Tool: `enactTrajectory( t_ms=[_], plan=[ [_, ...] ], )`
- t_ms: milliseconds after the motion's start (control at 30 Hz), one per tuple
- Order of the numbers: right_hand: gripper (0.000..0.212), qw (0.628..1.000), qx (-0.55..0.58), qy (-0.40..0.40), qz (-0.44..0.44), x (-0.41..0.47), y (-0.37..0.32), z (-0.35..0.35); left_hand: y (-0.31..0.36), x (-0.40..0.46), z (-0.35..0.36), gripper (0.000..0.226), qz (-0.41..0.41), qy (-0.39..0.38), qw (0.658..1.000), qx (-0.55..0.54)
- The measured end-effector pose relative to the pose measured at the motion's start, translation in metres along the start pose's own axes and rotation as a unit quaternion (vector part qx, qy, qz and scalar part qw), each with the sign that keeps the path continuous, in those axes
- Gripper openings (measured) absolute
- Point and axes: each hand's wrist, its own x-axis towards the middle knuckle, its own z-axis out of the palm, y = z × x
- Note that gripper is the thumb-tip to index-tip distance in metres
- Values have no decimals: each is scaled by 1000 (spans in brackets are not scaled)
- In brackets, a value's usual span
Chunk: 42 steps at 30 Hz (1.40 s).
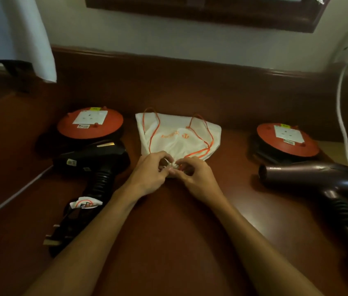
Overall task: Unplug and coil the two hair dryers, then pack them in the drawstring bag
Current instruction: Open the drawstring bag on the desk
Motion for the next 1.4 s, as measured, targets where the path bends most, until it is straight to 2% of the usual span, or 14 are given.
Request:
enactTrajectory(
  t_ms=[233,467,633,733,800,867,967,1100,1267,1400],
  plan=[
    [15,999,42,1,6,7,8,-3,-13,7,-7,28,24,-67,996,-57],
    [26,994,-99,1,-44,6,-2,4,-3,3,0,22,46,-43,998,-5],
    [22,979,-193,39,-45,4,-2,-1,8,2,4,29,78,33,994,64],
    [23,966,-242,93,-19,3,2,-8,12,2,5,22,108,94,982,125],
    [26,959,-257,122,19,5,10,-18,7,2,0,16,96,122,977,145],
    [27,956,-265,118,37,4,18,-26,-2,2,-6,9,83,105,979,153],
    [23,964,-243,110,-1,1,22,-26,-8,0,-5,13,72,53,984,156],
    [19,975,-208,85,-8,2,20,-19,-6,0,-3,15,65,79,985,139],
    [13,976,-196,93,-24,4,15,-19,3,-2,3,22,48,64,958,275],
    [26,956,-275,100,-23,5,15,-21,13,-4,6,24,57,66,941,326]
  ],
)
